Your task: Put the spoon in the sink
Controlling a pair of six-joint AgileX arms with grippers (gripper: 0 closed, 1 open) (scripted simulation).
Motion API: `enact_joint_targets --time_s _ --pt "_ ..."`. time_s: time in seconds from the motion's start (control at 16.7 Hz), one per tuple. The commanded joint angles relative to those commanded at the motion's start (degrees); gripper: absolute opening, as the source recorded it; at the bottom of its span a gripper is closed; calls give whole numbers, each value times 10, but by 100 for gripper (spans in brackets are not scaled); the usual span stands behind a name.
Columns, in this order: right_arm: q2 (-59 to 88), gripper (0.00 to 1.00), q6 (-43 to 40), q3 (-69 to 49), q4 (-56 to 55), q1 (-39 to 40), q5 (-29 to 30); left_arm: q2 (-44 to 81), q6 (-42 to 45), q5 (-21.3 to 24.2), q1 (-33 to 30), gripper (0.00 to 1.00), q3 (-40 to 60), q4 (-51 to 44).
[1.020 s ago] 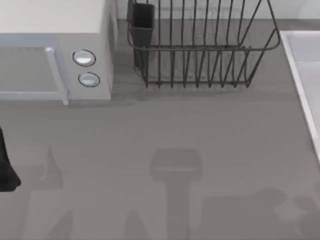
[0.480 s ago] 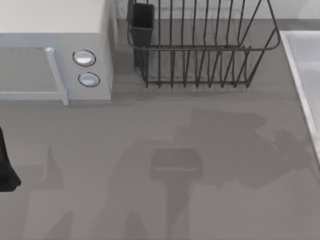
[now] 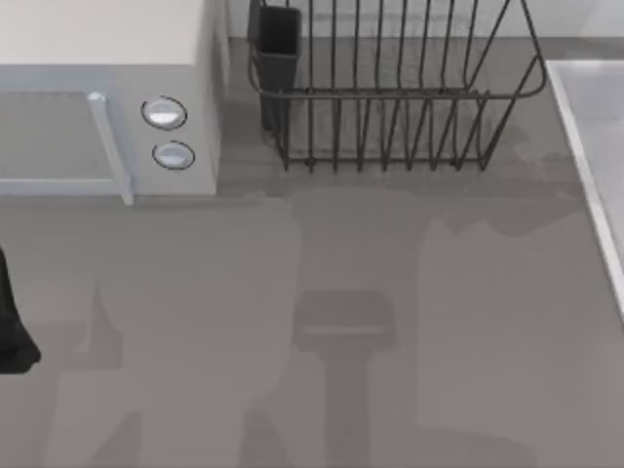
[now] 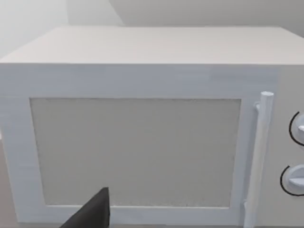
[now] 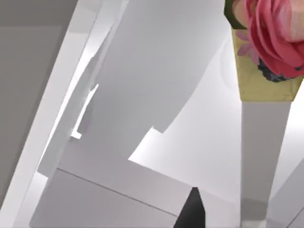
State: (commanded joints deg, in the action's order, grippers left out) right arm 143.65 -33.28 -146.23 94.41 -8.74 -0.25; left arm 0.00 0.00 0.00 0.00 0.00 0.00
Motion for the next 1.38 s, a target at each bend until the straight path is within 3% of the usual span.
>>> enact_joint_targets --time_s 0.36,0.78,1.38 --pt "128 0 11 -187 31 2 2 0 0 0 0 100 0 0" --pt "136 0 13 -198 30 -1 2 0 0 0 0 100 0 0" --pt "63 0 12 45 -129 2 1 0 0 0 0 100 0 0"
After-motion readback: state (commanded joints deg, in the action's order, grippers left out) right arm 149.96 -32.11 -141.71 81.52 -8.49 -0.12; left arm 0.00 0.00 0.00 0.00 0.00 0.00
